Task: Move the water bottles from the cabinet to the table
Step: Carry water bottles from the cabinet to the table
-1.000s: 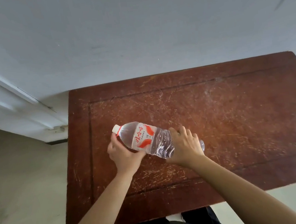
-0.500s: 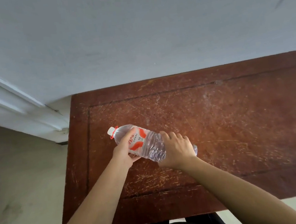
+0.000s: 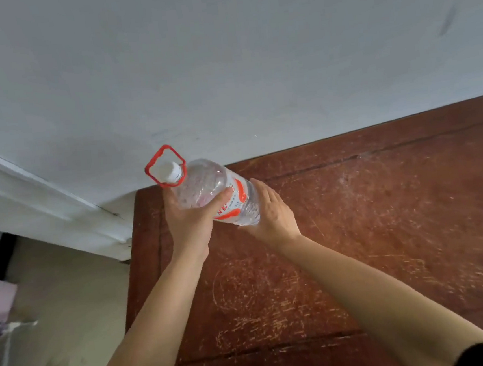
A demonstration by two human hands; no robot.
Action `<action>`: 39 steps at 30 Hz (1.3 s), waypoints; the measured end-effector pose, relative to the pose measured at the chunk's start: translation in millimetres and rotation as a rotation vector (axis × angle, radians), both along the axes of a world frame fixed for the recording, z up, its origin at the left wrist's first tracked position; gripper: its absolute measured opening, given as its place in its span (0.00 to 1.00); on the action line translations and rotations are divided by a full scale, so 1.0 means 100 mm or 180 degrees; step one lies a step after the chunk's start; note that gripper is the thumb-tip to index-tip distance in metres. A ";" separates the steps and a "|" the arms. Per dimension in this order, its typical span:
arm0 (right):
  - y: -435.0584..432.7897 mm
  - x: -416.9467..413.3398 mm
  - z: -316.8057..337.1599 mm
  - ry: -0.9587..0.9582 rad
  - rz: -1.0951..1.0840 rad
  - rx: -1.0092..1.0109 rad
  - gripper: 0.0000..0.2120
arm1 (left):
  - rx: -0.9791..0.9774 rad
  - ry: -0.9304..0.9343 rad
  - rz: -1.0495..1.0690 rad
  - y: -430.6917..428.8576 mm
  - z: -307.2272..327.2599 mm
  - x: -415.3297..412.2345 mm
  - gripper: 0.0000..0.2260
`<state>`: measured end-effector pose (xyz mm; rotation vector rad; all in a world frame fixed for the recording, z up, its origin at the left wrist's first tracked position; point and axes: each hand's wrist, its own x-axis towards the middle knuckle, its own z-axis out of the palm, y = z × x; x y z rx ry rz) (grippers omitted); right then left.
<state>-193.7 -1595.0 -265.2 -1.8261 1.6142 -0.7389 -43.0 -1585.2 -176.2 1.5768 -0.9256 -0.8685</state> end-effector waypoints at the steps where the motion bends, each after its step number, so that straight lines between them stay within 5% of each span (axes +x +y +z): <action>1: -0.08 0.04 0.05 -0.0191 -0.0059 0.0066 0.46 | -0.0167 -0.0200 -0.0079 -0.08 0.03 0.00 0.43; 5: -0.47 0.12 0.17 -0.0521 -0.0021 0.0319 0.45 | -0.0410 -0.0680 -0.0479 -0.50 0.09 0.03 0.42; 11: -0.78 0.01 0.18 -0.0150 0.0496 0.0582 0.44 | -0.0271 -0.0985 -0.1089 -0.97 0.03 0.05 0.42; 19: -0.86 -0.02 0.09 -0.0382 0.0558 0.0791 0.41 | -0.0009 -0.0791 -0.1810 -1.31 0.04 0.27 0.45; 28: -0.73 -0.05 0.11 -0.0310 0.0534 0.0980 0.43 | -0.0127 -0.0737 -0.1825 -1.16 -0.02 0.25 0.44; 31: -0.57 -0.13 0.15 0.0155 0.0516 0.0908 0.33 | 0.0083 -0.1382 -0.1390 -0.79 -0.18 0.15 0.43; 35: -0.18 -0.34 0.06 0.0810 0.0775 0.0764 0.30 | 0.1199 -0.3086 -0.0957 0.07 -0.69 0.16 0.29; 39: 0.11 -0.30 -0.03 0.1290 0.1288 0.0258 0.30 | 0.1839 -0.3865 -0.0694 0.95 -0.83 0.42 0.31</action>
